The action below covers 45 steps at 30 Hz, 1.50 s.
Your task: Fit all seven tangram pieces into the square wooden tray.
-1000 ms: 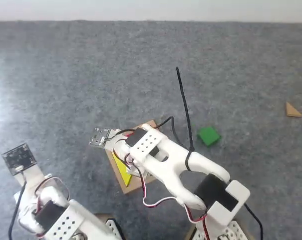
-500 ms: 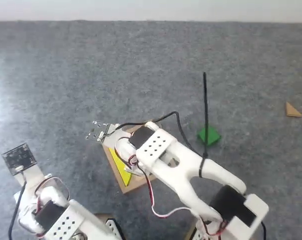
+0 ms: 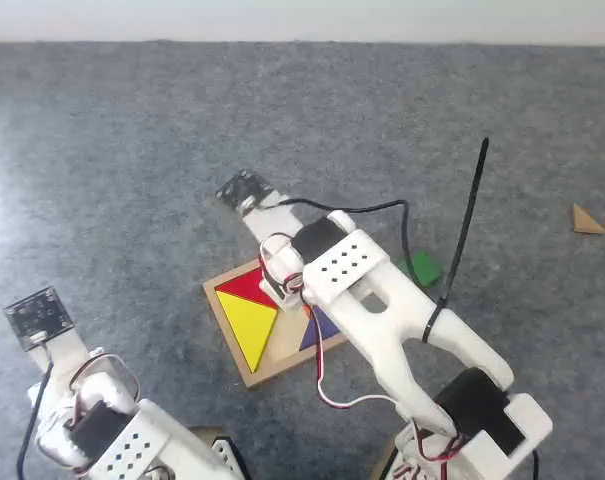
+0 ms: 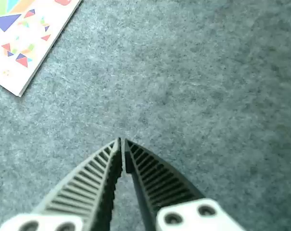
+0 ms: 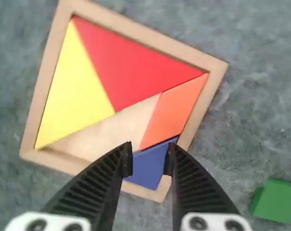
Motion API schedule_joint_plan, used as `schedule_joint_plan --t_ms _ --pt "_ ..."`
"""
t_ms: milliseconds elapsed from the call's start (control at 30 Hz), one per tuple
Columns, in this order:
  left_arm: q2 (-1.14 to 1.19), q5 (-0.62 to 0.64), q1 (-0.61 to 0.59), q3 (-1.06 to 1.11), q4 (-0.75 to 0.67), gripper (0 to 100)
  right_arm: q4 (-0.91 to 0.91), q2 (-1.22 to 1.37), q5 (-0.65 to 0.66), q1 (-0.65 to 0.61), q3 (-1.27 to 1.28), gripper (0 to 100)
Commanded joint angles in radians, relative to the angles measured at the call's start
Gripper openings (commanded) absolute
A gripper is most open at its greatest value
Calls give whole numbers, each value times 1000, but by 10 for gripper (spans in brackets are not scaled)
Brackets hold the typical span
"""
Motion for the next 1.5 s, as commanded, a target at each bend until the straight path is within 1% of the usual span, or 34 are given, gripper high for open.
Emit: schedule_joint_plan --t_ms 0,167,267,300,467,533,600,667,767,833,900,1033,1133,1300,1467 --pt "-18 -5 -5 -21 3 15 -56 -53 -40 36 -14 111" --pt "-18 -5 -5 -21 3 15 -59 -59 -40 36 -14 111" --pt "-18 -5 -5 -21 3 15 -50 -59 -38 79 -38 111" --pt "-18 -6 -5 -21 3 15 -48 -59 -29 113 -44 111" --pt "-18 -6 -5 -21 3 15 38 -45 123 338 -51 117" --pt "-18 -6 -5 -21 3 15 36 -24 143 414 -12 117" --pt "-18 -6 -5 -21 2 15 -7 10 152 456 35 118" --pt "-18 -6 -5 -21 2 15 -50 44 193 473 75 143" --pt "-18 -6 -5 -21 2 15 -56 67 310 473 100 233" --pt "-18 -6 -5 -21 2 15 -56 68 331 473 101 299" --pt "-18 -6 -5 -21 2 15 -48 68 334 473 101 332" --pt "-18 -6 -5 -21 2 15 -50 76 339 484 101 321" --pt "-18 -6 -5 -21 2 15 -51 77 388 519 120 313" --pt "-18 -6 -5 -21 2 15 -94 74 471 530 213 314" --pt "-18 -6 -5 -21 2 15 -113 77 548 564 244 314"
